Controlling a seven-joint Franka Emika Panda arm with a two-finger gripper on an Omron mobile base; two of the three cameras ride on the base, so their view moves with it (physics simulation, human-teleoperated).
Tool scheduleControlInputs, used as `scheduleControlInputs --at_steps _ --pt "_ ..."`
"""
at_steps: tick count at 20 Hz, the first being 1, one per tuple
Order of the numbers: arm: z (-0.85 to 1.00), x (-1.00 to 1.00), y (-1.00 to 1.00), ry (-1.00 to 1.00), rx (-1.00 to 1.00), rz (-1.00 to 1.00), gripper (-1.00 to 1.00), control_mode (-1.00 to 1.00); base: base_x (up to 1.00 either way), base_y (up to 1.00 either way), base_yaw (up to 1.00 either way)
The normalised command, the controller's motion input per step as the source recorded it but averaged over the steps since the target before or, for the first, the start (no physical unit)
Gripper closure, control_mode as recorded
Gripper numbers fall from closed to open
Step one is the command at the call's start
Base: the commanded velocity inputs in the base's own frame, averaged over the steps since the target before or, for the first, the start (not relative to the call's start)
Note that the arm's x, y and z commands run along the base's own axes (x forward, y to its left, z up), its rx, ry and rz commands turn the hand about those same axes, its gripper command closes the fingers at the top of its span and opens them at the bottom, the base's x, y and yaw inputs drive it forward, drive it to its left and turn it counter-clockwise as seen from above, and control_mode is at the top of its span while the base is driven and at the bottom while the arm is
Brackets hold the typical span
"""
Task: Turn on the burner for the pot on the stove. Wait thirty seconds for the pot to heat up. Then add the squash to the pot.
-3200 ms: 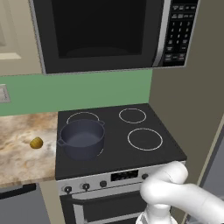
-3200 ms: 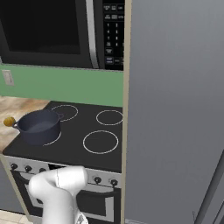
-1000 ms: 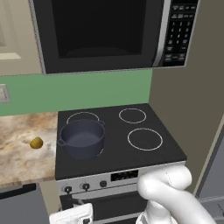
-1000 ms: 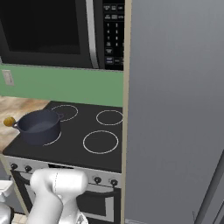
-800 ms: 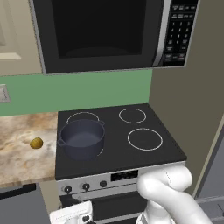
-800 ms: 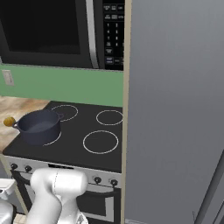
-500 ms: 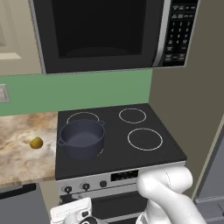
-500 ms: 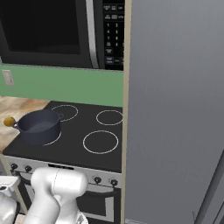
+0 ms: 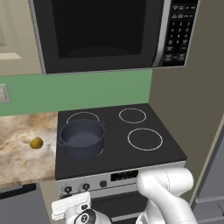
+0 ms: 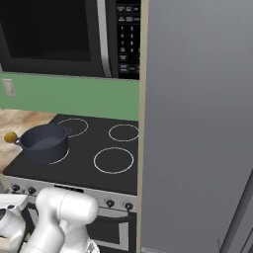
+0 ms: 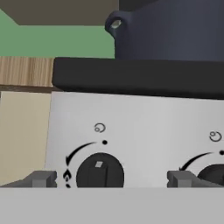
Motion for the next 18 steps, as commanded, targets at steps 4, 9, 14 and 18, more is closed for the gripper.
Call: scheduleControlInputs --at_steps 4,9,14,18 --pt "-0.18 0.19 0.00 0.00 0.00 0.00 -1.00 -1.00 0.00 0.00 0.00" --pt "-0.13 0.21 0.13 -0.02 0.00 0.00 -1.00 -1.00 0.00 0.00 0.00" --pt "-0.03 0.19 0.14 -0.04 0.00 0.00 -1.00 -1.00 0.00 0.00 0.00" --pt "0.00 0.31 0.13 -0.01 0.00 0.00 -1.00 -1.00 0.00 0.00 0.00"
